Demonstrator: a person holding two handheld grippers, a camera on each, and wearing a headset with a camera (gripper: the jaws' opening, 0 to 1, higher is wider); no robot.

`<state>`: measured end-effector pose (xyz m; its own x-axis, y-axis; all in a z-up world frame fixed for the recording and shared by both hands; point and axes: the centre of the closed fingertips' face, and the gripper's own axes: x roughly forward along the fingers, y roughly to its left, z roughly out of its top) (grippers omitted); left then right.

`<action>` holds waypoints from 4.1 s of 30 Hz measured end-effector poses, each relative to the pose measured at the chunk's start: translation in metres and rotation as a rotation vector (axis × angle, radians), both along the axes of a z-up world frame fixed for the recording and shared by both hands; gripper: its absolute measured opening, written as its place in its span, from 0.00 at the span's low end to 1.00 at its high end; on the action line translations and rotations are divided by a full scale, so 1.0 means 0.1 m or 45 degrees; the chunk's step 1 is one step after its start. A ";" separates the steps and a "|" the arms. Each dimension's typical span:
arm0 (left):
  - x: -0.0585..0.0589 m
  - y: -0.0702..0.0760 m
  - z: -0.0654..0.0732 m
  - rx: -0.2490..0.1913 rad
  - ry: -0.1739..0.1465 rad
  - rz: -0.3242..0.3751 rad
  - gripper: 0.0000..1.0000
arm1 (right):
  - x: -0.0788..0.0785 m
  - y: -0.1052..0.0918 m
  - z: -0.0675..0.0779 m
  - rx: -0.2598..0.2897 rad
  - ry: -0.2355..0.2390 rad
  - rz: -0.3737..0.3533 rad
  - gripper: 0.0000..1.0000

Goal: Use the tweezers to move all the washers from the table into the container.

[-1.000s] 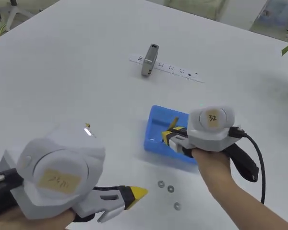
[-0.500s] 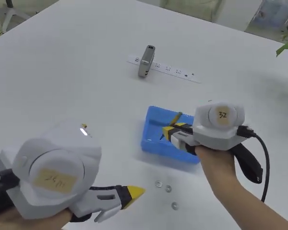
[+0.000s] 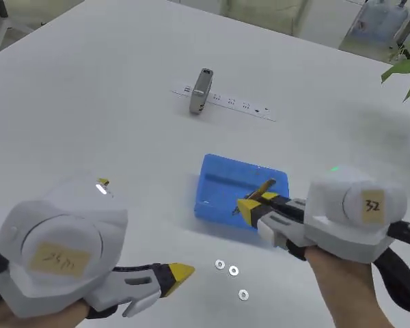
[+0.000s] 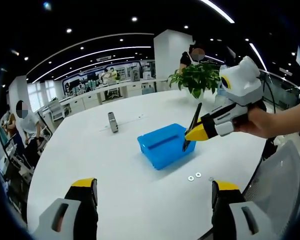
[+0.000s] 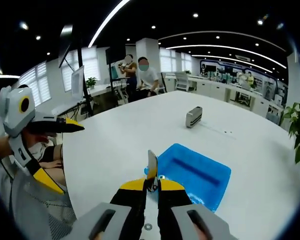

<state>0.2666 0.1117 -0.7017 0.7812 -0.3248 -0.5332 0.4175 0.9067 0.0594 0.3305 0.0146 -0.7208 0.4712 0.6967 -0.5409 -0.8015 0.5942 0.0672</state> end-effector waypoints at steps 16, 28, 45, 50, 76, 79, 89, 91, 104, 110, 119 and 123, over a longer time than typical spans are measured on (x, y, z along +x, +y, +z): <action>-0.01 0.02 -0.03 0.000 0.002 0.015 0.98 | -0.21 -0.05 -0.61 -0.123 0.132 0.037 0.05; 0.00 0.06 -0.02 -0.046 -0.010 0.041 0.99 | -0.20 -0.02 -0.65 -0.146 0.114 0.066 0.05; 0.00 0.01 0.01 -0.072 -0.018 0.039 0.97 | -0.17 -0.02 -0.47 -0.096 0.114 0.040 0.04; -0.01 -0.03 0.04 -0.122 -0.010 0.041 0.96 | -0.12 -0.03 -0.31 -0.082 0.082 0.054 0.04; -0.02 -0.03 0.04 -0.114 -0.002 0.031 0.95 | 0.64 0.00 -0.14 -0.021 -0.019 -0.111 0.04; -0.01 -0.02 0.03 -0.112 0.002 0.033 0.95 | 0.67 0.00 -0.24 -0.039 -0.004 -0.117 0.04; -0.01 -0.02 0.03 -0.114 0.002 0.032 0.94 | 0.71 0.05 -0.48 -0.116 0.034 -0.092 0.04; -0.01 -0.02 0.02 -0.110 0.004 0.031 0.94 | 0.71 0.05 -0.50 -0.131 0.034 -0.083 0.04; -0.02 -0.03 0.03 -0.117 0.007 0.024 0.94 | 0.71 0.07 -0.60 -0.155 0.064 -0.071 0.04; -0.01 -0.05 0.04 -0.113 0.004 0.014 0.94 | 0.71 0.02 -0.49 -0.126 0.045 -0.093 0.05; -0.03 -0.04 0.04 -0.106 0.006 0.004 0.93 | 0.54 -0.10 -0.08 -0.032 -0.017 -0.083 0.05; -0.03 -0.05 0.04 -0.105 0.006 0.002 0.93 | 0.40 -0.19 -0.01 -0.016 -0.020 -0.080 0.05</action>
<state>0.2639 0.1072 -0.6979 0.7793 -0.3666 -0.5083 0.4164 0.9090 -0.0171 0.3703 -0.0047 -0.7221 0.5219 0.6589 -0.5417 -0.7636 0.6439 0.0475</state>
